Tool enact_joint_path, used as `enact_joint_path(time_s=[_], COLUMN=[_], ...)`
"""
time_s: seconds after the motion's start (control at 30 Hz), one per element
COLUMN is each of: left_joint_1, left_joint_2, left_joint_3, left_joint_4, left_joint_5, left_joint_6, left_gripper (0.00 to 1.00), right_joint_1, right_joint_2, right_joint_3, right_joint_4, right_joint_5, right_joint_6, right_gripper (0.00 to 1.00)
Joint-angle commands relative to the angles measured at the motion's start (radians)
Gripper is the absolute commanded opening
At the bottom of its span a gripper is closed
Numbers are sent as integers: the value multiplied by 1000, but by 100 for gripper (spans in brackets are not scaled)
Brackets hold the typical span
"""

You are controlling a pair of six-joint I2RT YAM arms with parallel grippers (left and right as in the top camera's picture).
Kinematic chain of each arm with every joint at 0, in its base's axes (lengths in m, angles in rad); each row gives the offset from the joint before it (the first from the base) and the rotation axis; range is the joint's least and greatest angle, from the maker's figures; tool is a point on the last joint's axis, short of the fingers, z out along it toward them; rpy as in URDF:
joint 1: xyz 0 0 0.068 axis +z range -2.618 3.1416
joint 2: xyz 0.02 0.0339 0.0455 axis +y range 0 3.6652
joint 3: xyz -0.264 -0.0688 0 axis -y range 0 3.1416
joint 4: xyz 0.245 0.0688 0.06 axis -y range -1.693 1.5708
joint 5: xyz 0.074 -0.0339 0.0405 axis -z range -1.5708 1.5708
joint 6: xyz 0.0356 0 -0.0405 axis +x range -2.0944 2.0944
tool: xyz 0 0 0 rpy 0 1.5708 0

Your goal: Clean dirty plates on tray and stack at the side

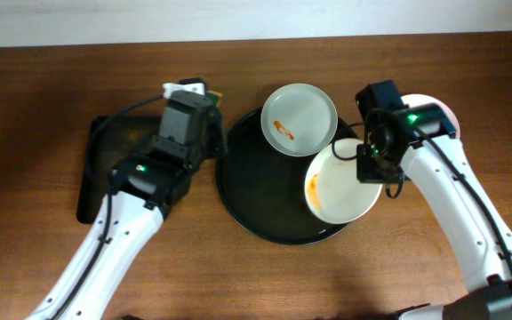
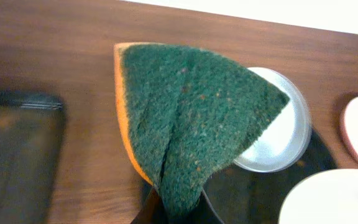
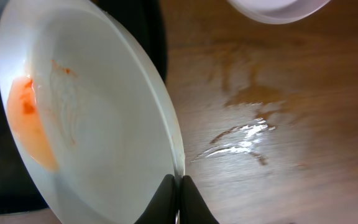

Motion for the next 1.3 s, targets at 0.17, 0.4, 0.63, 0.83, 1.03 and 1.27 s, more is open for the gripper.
enact_joint_path(time_s=[0.17, 0.4, 0.63, 0.83, 1.03, 1.27], left_joint_1=[74, 124, 154, 200, 200, 199], left_joint_2=[-17, -4, 6, 6, 6, 6], left_joint_3=[5, 5, 5, 5, 5, 5], left_joint_4=[-111, -140, -138, -146, -151, -164], left_joint_5=[45, 328, 418, 475, 493, 531], left_joint_6=[36, 85, 113, 127, 127, 127], left_gripper=[0, 0, 0, 0, 0, 0], right_joint_1=[142, 365, 494, 579, 599, 567], right_joint_2=[-10, 31, 151, 211, 211, 211], right_joint_3=[122, 122, 121, 121, 121, 122], right_joint_4=[-61, -37, 9, -12, -9, -6], right_joint_5=[319, 637, 918, 1038, 1036, 710], right_joint_6=[-21, -17, -18, -48, -47, -46], right_gripper=[4, 4, 4, 4, 4, 4])
